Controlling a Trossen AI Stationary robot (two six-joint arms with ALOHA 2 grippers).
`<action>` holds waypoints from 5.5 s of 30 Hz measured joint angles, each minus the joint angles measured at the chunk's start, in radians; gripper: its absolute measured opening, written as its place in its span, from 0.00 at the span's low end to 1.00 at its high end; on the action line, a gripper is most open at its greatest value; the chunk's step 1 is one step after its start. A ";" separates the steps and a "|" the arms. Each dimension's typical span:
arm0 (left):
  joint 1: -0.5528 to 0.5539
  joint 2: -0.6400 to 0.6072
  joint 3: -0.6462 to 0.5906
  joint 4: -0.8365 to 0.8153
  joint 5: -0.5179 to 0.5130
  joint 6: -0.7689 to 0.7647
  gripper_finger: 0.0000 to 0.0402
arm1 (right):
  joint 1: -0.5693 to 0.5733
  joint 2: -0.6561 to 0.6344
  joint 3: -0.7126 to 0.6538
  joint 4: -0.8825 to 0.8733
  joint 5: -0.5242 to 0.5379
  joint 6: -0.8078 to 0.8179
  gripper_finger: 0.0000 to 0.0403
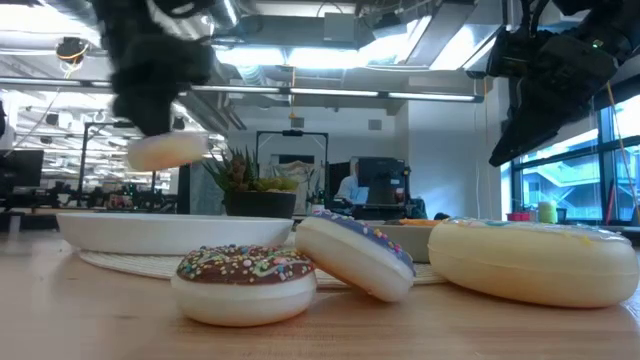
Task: Pick & Place donuts
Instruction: Put the big purple donut onto the white plate, then put the big green donut onto the white plate
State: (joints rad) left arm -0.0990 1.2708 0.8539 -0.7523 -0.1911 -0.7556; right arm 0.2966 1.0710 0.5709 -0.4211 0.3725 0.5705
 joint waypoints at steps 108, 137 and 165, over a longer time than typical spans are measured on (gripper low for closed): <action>-0.739 -0.005 -0.242 -0.146 0.224 -1.510 0.37 | 0.000 0.001 0.000 0.045 0.001 -0.003 0.42; -0.738 -0.005 -0.266 -0.093 0.209 -1.422 0.27 | 0.000 0.001 0.000 0.052 0.001 -0.006 0.42; -0.552 -0.048 -0.108 -0.067 -0.158 -0.911 0.03 | 0.000 0.001 0.000 0.052 0.001 -0.004 0.42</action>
State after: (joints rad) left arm -0.6513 1.2228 0.7455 -0.8195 -0.3496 -1.6664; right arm 0.2970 1.0718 0.5709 -0.3687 0.3733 0.5663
